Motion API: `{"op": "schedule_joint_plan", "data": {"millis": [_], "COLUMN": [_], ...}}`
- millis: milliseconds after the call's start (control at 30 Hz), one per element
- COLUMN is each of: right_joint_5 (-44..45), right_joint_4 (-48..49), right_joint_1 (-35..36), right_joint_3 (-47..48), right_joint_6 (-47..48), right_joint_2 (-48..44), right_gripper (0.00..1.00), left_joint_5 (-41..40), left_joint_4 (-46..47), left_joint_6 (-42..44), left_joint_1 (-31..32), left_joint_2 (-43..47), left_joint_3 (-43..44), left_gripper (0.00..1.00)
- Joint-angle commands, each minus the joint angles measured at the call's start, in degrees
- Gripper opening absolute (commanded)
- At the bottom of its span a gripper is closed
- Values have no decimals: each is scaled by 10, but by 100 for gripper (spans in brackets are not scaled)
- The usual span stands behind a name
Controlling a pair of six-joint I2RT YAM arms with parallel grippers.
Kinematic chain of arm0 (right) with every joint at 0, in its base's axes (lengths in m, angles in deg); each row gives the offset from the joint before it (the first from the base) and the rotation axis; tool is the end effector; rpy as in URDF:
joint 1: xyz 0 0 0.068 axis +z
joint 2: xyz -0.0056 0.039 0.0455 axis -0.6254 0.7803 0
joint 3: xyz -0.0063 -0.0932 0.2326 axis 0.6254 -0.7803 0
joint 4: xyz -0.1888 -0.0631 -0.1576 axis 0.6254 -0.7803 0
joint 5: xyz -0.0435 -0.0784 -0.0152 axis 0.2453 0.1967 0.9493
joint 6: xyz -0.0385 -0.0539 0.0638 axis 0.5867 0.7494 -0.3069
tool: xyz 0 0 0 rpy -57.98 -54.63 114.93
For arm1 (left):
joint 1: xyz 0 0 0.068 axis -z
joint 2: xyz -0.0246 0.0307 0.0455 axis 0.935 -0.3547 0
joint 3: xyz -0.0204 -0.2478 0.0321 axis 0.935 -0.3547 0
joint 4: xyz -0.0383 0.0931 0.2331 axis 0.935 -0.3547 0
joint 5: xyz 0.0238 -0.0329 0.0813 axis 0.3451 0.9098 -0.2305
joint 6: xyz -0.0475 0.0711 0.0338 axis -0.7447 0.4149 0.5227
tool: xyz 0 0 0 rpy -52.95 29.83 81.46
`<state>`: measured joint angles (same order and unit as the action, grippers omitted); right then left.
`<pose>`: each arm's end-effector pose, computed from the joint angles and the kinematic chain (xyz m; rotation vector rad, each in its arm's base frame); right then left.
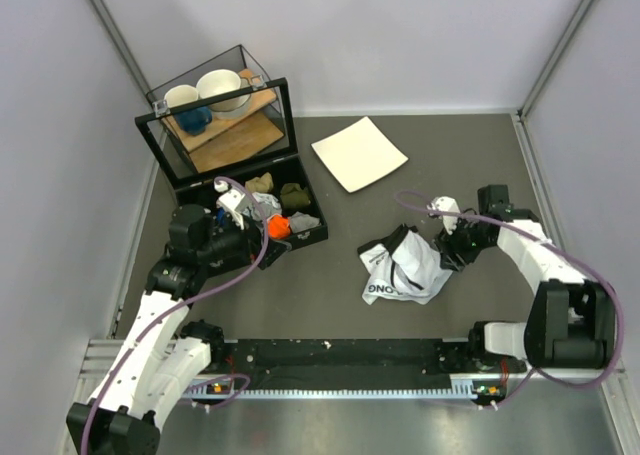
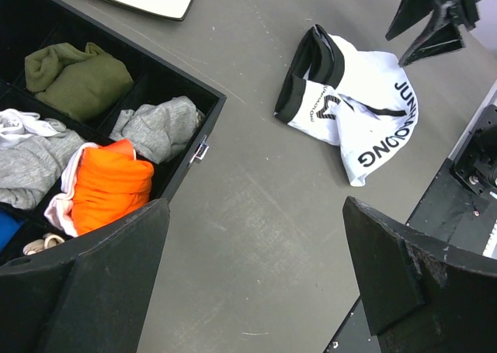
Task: Roll the underwear
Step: Fold the underwear at the center of the board.
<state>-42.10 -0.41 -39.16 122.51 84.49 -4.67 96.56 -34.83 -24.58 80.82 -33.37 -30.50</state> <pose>0.2230 0.0390 0.1483 -1.1784 2.3243 0.4443 0.1930 -0.0927 0.2566 0.5711 1.8729 -0.8491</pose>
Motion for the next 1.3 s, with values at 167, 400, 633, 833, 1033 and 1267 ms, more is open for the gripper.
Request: {"op": "schedule_joint_plan", "data": {"millis": [167, 400, 633, 833, 1033, 1267], "right_joint_5": [121, 113, 107, 56, 27, 10], "right_joint_4": [68, 84, 84, 81, 73, 64], "right_joint_1": [-15, -15, -15, -15, -15, -15], "right_joint_3": [16, 23, 25, 24, 29, 31], "right_joint_6": [-95, -101, -86, -74, -70, -63], "right_joint_2": [92, 146, 157, 100, 63, 59], "right_gripper": [56, 50, 12, 0, 0, 0], "left_joint_5": [10, 13, 48, 52, -55, -85], "left_joint_4": [31, 30, 50, 107, 118, 101], "left_joint_6": [-2, -3, -29, -134, -160, -171], "left_joint_1": [2, 3, 4, 116, 243, 290], "left_joint_2": [8, 8, -5, -147, -362, -620], "left_joint_3": [-3, -2, -4, 49, 189, 417], "left_gripper": [99, 99, 99, 98, 98, 92]}}
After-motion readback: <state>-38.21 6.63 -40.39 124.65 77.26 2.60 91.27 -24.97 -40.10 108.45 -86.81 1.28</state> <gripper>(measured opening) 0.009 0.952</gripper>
